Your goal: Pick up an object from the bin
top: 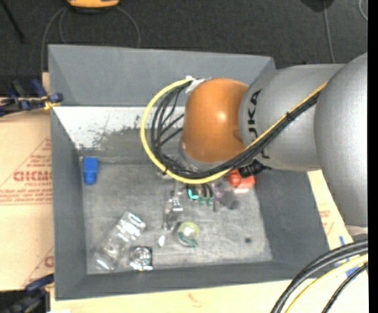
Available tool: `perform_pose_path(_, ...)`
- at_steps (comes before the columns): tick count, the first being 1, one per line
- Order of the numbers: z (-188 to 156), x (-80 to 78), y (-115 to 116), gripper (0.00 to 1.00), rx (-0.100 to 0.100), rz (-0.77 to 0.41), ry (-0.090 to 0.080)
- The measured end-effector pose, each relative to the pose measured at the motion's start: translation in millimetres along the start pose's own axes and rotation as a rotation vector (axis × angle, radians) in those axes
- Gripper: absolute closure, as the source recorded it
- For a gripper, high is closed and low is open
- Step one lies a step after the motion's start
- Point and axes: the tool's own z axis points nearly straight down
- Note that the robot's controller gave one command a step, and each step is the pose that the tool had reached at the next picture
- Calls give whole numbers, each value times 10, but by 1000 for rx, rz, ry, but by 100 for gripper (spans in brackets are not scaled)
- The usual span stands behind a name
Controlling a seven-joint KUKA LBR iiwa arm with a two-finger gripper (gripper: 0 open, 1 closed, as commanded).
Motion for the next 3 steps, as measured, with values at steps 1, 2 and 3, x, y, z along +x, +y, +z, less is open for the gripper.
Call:
perform_pose_path(1, 690, 543, 125, 0, -3, 25, -19)
perform_pose_path(2, 642, 594, 523, 0, 1, 48, -11)
perform_pose_path(3, 668, 686, 814, 0, -2, 252, -17)
